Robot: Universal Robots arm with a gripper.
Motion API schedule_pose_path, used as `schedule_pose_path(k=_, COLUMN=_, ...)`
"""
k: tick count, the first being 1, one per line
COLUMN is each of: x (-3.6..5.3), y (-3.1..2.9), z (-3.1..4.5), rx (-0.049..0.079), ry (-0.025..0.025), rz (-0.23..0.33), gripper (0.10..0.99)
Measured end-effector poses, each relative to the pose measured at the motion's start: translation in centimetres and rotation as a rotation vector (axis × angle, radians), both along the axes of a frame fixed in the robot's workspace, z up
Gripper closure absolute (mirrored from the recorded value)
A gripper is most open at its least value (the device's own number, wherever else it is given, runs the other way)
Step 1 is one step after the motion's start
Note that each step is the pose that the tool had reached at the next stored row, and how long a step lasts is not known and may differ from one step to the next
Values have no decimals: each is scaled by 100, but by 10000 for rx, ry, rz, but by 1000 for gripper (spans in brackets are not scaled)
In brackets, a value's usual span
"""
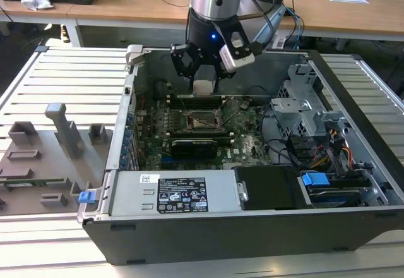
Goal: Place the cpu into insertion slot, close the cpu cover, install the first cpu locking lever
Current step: 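Place the cpu into insertion slot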
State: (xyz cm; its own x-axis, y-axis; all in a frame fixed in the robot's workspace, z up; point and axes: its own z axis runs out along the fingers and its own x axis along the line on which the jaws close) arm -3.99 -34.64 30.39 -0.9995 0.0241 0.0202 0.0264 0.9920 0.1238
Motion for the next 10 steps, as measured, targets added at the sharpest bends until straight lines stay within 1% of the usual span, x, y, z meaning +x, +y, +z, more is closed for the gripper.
schedule_pose_path(k=4, x=0, y=0, z=-44, rx=-49, ry=0, rz=0, gripper=545)
schedule_pose_path(k=6, x=1, y=0, z=-80, rx=-107, ry=0, rz=0, gripper=545)
schedule_pose_path(k=10, x=8, y=1, z=-113, rx=-159, ry=0, rz=0, gripper=545)
